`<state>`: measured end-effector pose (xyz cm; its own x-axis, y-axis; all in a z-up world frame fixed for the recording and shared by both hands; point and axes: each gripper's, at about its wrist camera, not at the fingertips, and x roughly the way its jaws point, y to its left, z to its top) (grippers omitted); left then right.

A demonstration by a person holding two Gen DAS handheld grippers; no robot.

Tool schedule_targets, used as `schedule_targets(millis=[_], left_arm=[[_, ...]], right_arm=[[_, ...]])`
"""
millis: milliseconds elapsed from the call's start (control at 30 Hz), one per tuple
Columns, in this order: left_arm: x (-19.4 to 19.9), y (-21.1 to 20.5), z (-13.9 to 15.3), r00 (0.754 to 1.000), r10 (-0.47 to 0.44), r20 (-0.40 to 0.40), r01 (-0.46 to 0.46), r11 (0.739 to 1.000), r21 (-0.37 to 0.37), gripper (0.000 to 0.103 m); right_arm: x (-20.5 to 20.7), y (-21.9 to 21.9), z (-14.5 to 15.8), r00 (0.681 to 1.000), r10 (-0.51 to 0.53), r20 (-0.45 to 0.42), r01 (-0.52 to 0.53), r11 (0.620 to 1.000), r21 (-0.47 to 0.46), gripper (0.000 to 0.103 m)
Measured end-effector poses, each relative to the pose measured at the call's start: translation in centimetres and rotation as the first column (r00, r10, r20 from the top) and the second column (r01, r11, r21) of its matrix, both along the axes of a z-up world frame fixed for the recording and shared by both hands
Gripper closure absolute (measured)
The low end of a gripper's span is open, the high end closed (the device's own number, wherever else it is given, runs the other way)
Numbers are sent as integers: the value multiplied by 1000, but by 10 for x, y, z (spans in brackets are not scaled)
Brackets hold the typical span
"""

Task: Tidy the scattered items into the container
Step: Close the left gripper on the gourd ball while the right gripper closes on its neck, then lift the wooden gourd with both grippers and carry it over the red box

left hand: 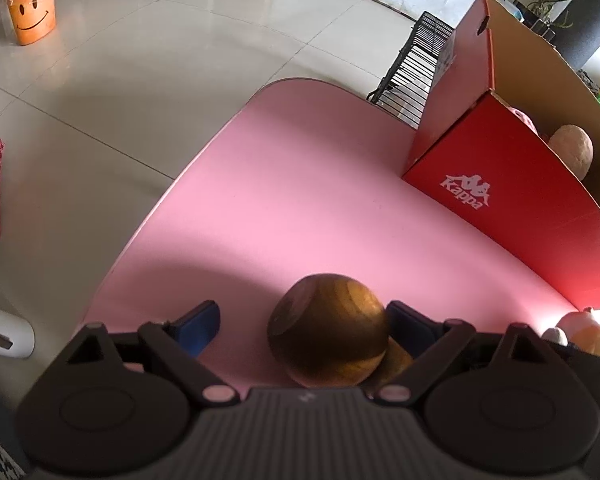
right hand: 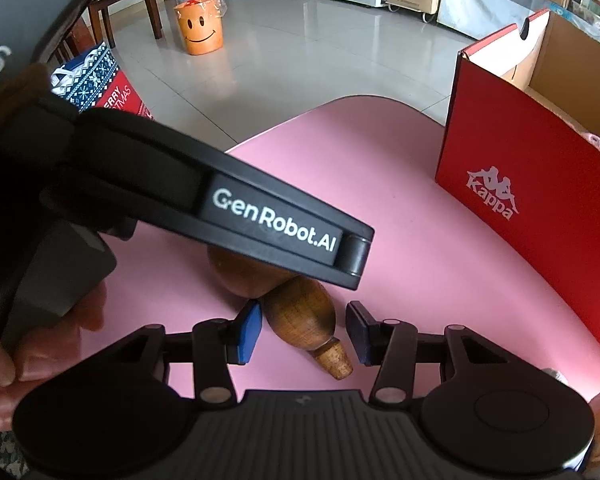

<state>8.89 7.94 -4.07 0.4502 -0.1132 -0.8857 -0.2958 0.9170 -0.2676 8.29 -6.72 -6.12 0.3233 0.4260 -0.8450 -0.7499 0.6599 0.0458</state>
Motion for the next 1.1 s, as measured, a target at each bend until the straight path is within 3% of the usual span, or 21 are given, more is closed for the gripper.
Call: schedule_targets(millis=[100, 233, 433, 1100], left_arm=[[0, -3, 0, 1000, -13, 5, 13, 1000, 7, 15], [0, -4, 1, 999, -25, 20, 26, 1000, -5, 30], [0, -4, 3, 999, -39, 35, 40, 999, -31, 40], [0, -12, 22, 992, -58, 110, 62, 998, -28, 44]], right_arm=[[1, -3, -1, 1000, -4, -5, 4, 1000, 8, 65], [4, -8, -1, 1000, -12, -12, 12, 1000, 15, 65], [5, -3, 1, 1000, -6, 3, 6, 1000, 8, 65], [14, -27, 19, 998, -20, 58, 19, 999, 26, 65]])
